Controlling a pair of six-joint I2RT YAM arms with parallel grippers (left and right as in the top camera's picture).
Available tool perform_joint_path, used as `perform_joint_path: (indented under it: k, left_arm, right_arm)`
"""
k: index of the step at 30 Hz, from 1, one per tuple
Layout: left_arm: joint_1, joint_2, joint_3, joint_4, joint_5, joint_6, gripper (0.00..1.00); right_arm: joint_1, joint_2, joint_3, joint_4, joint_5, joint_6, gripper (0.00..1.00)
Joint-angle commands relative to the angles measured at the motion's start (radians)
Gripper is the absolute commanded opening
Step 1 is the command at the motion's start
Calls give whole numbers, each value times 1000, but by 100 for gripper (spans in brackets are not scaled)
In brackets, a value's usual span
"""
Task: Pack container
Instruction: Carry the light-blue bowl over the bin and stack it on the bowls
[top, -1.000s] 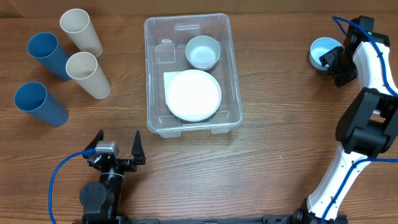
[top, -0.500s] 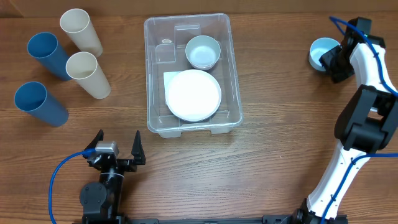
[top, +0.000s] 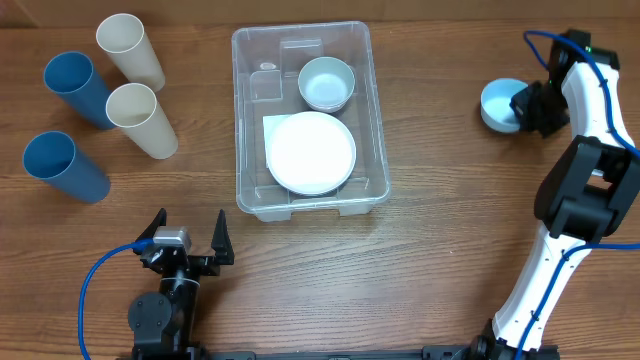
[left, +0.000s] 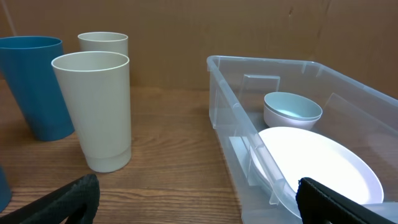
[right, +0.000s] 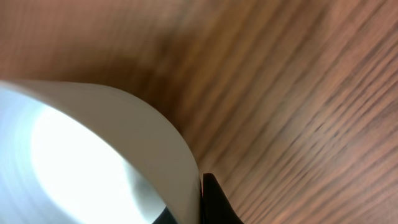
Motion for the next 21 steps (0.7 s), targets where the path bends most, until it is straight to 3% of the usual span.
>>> perform_joint_path:
  k: [1,4,10,14,21]
  left_arm:
    - [8,-9,-3,-2,11,23,100]
    - [8,-8,-3,-2,11,23,100]
    - [8,-9,-3,-2,11,23,100]
    - [8,-9,-3,-2,11,23,100]
    - [8,-9,-3,-2,11,23,100]
  right_arm:
    - [107,-187,175,-24,-1,-80,4]
    - [230,-282,275,-31,1,-165,4]
    - [518,-371,320,33,160,-180,4]
    - [672,-330,299,71,232,-179,4]
    - [768,-177,258,152,245,-175,5]
